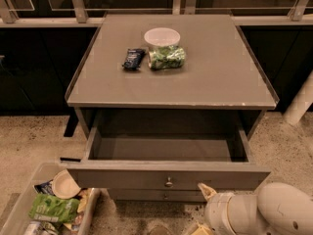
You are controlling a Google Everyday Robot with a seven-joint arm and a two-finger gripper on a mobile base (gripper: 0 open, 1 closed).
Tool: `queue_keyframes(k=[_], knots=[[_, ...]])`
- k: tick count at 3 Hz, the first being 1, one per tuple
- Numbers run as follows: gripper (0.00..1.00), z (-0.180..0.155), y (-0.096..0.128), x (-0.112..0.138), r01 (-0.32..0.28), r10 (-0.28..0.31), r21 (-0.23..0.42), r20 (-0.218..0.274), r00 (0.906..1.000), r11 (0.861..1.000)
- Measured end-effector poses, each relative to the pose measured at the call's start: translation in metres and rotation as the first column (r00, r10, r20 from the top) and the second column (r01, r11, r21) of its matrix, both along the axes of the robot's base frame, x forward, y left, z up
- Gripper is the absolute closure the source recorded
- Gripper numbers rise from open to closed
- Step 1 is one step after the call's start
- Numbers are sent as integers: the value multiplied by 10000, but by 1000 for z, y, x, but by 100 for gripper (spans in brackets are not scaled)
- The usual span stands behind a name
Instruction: Close top drawer
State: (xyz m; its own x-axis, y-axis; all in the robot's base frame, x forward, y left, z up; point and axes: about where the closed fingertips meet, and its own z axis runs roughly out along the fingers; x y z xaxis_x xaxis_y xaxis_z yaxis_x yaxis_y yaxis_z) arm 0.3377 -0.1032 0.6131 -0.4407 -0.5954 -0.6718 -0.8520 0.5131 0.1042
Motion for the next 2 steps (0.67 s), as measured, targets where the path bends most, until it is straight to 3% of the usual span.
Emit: queue_keyframes(k=[1,2], knots=[[0,-1,4,21,-204,207,-156,200,9996,9997],[0,-1,4,22,-219,223,-171,219,9995,9996]])
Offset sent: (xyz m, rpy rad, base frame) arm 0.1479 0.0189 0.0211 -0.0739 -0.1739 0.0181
